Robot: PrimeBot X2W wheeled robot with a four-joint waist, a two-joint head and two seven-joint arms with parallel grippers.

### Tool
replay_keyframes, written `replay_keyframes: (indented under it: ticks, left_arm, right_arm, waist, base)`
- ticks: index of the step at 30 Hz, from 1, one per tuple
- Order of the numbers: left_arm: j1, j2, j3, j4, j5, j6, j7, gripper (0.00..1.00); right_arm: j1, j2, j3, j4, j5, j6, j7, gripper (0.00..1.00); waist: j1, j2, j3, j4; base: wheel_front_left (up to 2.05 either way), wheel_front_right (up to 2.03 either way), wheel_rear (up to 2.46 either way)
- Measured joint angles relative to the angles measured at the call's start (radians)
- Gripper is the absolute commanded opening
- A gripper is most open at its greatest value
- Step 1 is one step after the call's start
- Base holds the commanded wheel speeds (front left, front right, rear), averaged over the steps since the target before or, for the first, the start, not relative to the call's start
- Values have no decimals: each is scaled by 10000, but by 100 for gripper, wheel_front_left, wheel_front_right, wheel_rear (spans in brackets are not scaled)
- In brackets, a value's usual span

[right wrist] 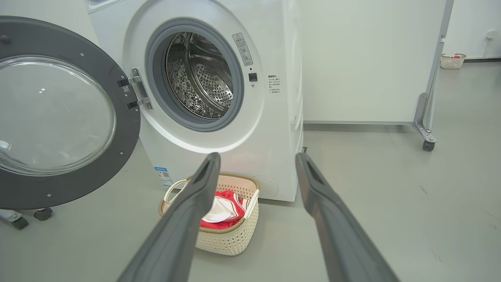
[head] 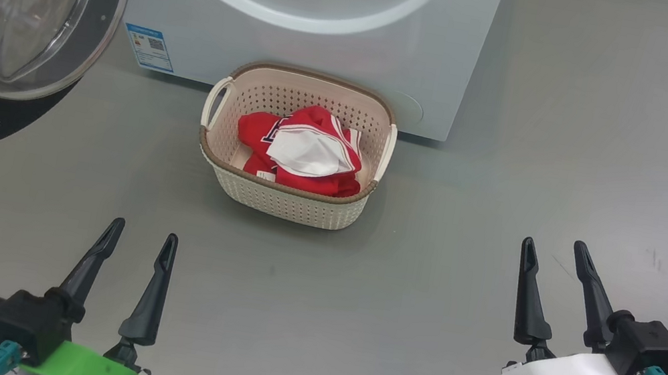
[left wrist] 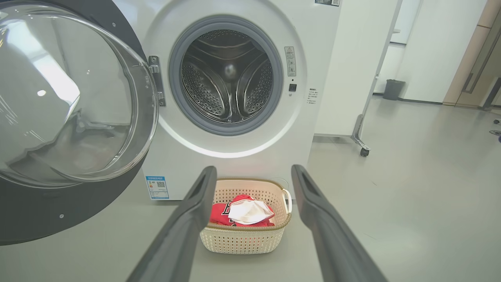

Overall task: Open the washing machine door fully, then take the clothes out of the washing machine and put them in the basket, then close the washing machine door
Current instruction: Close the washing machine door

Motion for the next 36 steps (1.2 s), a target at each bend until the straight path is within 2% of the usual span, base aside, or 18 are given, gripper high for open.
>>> replay_keyframes:
  ticks: [10,19,29,36]
  left_arm:
    - [-15,-194,-6,-4,-65,0,0,100]
    - [-13,-219,608,-81,-151,0,0,100]
    - [13,-198,725,-8,-194,0,0,100]
    - [372,-192,1452,-125,-194,0,0,100]
  right_arm:
    - [2,-2,65,2,-169,4,0,100]
    - [1,-4,347,23,-261,15,0,100]
    - [4,-6,614,128,-242,44,0,100]
    - [-18,-12,1229,324,-224,100,0,100]
  waist:
    - [0,0,20,1037]
    - [0,0,-26,2225]
    - [0,0,-178,3547]
    - [0,0,-291,4171]
  base:
    - [0,0,0]
    - [0,0,0]
    - [0,0,0]
    - [0,0,0]
